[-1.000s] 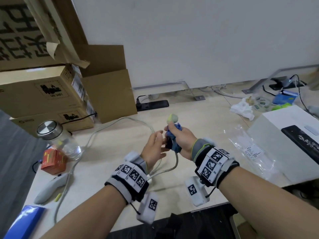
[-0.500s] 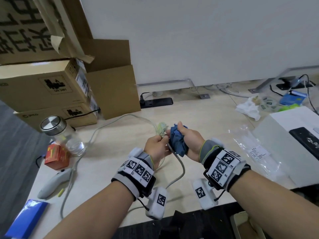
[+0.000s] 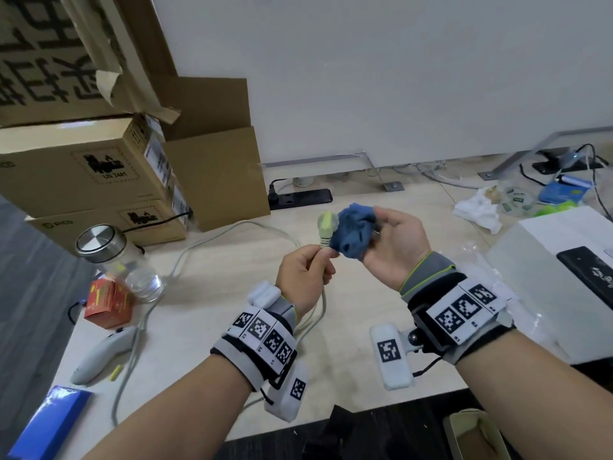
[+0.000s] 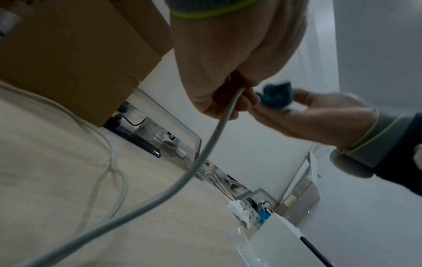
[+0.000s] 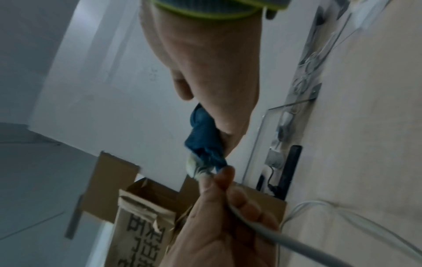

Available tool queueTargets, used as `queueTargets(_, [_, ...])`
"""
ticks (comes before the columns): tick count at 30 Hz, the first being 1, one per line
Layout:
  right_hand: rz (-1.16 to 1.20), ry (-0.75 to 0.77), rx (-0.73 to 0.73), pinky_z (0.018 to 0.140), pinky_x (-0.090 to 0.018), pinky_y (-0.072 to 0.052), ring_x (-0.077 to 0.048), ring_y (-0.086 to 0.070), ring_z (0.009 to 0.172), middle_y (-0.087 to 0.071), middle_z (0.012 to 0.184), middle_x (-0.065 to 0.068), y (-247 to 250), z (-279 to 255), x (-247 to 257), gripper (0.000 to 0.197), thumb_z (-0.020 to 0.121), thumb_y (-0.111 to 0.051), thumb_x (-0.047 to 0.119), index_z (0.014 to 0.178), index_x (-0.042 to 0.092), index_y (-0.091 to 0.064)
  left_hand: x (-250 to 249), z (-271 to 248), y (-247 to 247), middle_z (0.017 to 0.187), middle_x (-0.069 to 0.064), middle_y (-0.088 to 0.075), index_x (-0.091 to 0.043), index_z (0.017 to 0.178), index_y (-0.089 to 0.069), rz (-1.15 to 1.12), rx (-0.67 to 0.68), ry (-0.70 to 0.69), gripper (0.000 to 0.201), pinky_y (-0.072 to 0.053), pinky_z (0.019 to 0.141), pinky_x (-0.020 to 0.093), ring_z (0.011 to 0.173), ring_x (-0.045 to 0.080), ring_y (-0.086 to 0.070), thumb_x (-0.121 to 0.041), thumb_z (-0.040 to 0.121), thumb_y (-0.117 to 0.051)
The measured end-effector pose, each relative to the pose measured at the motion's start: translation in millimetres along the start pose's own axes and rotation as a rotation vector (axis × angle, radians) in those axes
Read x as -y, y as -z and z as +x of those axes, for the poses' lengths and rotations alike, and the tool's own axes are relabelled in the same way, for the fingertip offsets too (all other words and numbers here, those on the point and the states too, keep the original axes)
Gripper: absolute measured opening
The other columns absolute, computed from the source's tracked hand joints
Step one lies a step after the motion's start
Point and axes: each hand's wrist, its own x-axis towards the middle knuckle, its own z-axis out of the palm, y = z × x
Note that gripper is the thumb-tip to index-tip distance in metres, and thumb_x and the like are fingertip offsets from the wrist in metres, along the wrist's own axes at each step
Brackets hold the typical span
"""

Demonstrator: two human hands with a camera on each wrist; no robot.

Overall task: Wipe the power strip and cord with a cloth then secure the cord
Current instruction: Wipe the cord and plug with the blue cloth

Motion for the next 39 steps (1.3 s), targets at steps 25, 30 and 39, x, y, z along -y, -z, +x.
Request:
queueTargets(25, [-1.587,0.265,0.070,0.061,-0.042,-0.048,-0.030,-0.055,0.059,-0.060,0.064,-0.007,77.6,0.2,-83.1,0.017,0.086,-0.057,0.025,0.071,0.018,-0.052,-22.7,19.6,8.3,0.099,0.000,-0.069,-0.017,0.089,-0.060,-0.491,-0.007,0.305,0.023,-0.041,0.099,0.042,0.103,0.021,-0.060,-0.026,0.100,-0.042])
queueTargets(30, [-1.098,0.291,-0.162,0.060,-0.015,-0.046,-0.015,-0.059,0.073,-0.066,0.087,-0.009,88.9,-2.2,-56.8,0.012,0.092,-0.051,0.004,0.098,0.015,-0.054,-20.4,13.2,7.6,0.063,-0.007,-0.063,-0.019,0.087,-0.066,-0.107,-0.043,-0.038,0.028,-0.043,0.058,0.022,0.056,0.012,-0.047,-0.019,0.100,-0.042])
queueTargets(39, [-0.871,0.909,-0.102,0.062,-0.036,-0.054,-0.022,-0.060,0.071,-0.064,0.084,-0.001,9.9,-19.6,-10.5,0.013,0.087,-0.059,0.015,0.087,0.028,-0.060,-12.8,7.8,-9.3,0.057,-0.006,-0.051,-0.021,0.098,-0.055,0.193,0.113,-0.200,0.022,-0.039,0.055,0.028,0.050,0.006,-0.043,-0.020,0.102,-0.034])
